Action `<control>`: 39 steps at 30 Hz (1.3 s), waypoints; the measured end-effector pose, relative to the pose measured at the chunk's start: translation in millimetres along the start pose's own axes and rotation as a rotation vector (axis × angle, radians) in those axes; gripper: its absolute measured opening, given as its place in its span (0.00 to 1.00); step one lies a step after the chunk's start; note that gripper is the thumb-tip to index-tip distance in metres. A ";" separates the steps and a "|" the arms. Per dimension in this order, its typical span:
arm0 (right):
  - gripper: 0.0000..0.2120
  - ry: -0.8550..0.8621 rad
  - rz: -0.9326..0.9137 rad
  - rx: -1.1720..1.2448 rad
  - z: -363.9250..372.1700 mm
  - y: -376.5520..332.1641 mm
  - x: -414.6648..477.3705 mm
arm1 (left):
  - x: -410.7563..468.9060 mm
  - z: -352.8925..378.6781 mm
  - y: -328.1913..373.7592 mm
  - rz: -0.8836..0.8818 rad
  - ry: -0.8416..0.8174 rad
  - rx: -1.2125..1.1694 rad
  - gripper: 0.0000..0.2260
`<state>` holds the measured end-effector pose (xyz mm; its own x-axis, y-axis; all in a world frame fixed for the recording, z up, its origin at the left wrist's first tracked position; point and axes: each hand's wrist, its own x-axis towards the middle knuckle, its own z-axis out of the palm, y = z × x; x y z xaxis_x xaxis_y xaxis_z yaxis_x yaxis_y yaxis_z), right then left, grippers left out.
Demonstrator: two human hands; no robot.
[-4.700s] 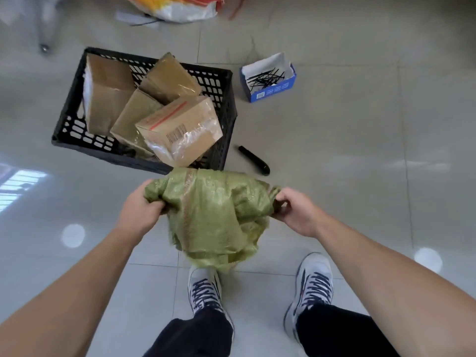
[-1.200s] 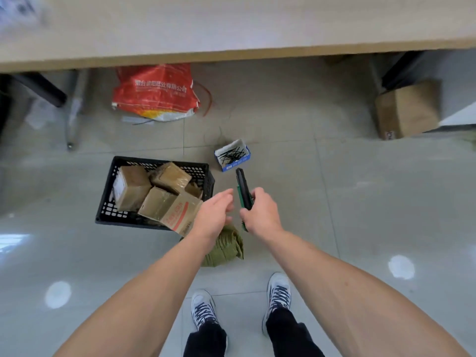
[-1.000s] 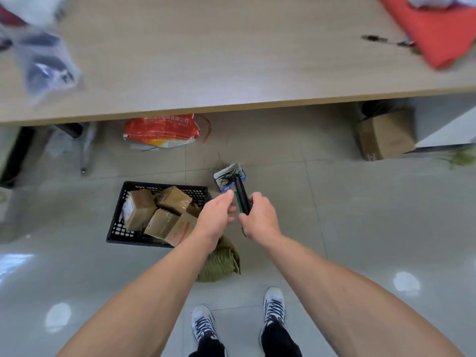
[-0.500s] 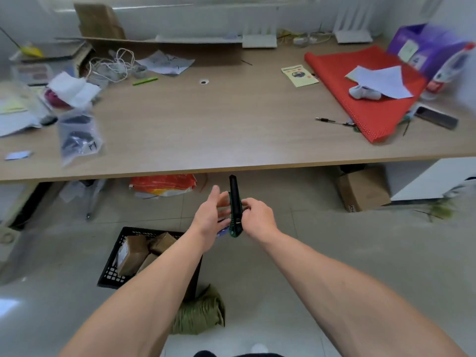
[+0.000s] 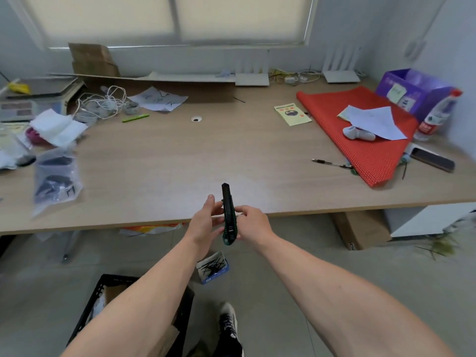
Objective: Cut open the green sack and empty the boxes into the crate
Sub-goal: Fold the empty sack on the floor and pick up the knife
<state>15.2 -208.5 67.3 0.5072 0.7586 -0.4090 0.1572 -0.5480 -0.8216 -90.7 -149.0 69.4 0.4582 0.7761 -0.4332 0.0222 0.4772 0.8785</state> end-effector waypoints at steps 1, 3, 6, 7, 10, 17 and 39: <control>0.24 0.002 0.004 0.006 1.0 -7.6 16.6 | 17.8 -1.0 5.7 0.007 -0.006 0.004 0.19; 0.24 -0.004 0.025 0.011 5.1 -21.8 53.6 | 53.9 -4.2 17.3 0.008 -0.011 0.020 0.19; 0.24 -0.019 0.075 0.017 12.5 -40.8 102.4 | 106.2 -12.1 33.0 -0.065 0.002 0.042 0.19; 0.24 -0.021 0.096 0.024 15.1 -47.0 116.8 | 123.2 -14.8 38.3 -0.089 0.003 0.053 0.19; 0.24 -0.027 0.155 0.077 20.1 -59.6 158.4 | 169.1 -20.8 52.1 -0.136 0.012 0.066 0.19; 0.15 -0.110 0.287 0.155 29.0 -71.6 229.9 | 244.6 -24.7 60.8 -0.242 0.039 0.094 0.18; 0.14 -0.198 0.312 -0.082 57.7 -37.1 309.0 | 312.8 -40.0 28.1 -0.374 0.147 0.316 0.29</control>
<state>117.2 66.6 -51.6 0.3690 0.6001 -0.7097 0.0924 -0.7835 -0.6145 17.7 123.6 -49.4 0.2382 0.6370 -0.7332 0.4390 0.6028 0.6663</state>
